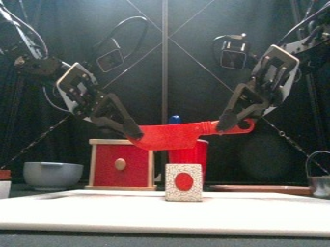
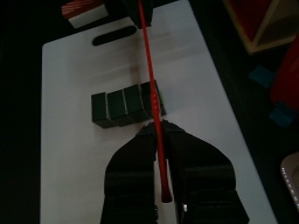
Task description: Cut sushi roll
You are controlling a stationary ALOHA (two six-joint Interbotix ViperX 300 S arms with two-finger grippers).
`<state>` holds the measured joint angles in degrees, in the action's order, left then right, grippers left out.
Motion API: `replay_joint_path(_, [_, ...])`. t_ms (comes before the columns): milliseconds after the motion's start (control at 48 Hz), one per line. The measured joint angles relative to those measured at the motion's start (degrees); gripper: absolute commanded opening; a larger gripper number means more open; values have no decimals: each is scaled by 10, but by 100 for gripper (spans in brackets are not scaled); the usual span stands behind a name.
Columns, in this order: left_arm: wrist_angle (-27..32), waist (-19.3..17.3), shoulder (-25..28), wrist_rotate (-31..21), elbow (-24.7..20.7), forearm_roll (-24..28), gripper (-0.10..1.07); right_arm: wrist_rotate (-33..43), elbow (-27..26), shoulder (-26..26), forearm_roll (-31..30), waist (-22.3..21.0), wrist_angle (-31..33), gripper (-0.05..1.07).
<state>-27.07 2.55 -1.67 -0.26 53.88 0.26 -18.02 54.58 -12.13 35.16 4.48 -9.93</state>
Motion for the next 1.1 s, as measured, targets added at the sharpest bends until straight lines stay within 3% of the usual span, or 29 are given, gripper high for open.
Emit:
replay_joint_path(271, [-5,24,11,-1,-4,-26,46,-1,2,4,1,-4,18,12])
replay_joint_path(646, [-9,27,54,-1,-15,-35,45,-1,0,32,-1,-13,26,12])
replay_joint_path(1104, [-10,44,59,-1,-17,-47,45,-1,-1,37,0,-12,32,12])
